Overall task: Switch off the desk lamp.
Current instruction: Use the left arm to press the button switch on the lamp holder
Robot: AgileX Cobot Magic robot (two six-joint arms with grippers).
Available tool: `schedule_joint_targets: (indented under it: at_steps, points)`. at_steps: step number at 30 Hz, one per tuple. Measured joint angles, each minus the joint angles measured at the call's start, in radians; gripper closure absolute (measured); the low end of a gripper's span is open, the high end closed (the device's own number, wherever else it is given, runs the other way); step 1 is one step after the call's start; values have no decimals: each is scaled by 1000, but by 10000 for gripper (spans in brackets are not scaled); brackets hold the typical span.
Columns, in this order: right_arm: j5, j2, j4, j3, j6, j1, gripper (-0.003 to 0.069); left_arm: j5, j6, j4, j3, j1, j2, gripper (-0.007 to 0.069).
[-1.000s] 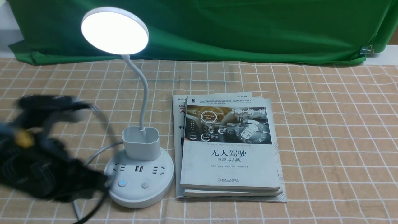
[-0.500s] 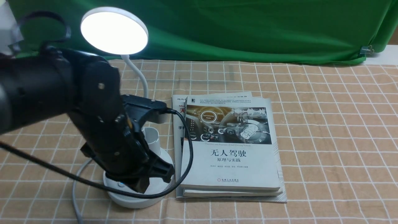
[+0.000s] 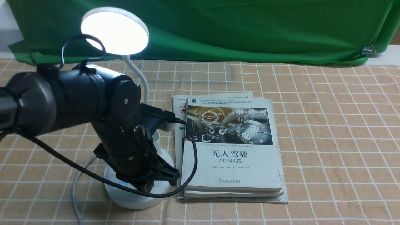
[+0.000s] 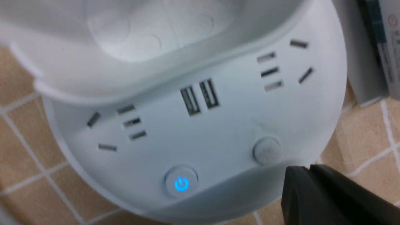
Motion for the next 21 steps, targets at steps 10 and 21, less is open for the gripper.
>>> schedule_joint_targets:
  at_steps: [10, 21]
  points:
    - [0, 0, 0, 0, 0, 0, 417, -16, 0, 14, -10, 0, 60, 619]
    - [0, 0, 0, 0, 0, 0, 417, -5, 0, 14, -38, -1, 25, 619]
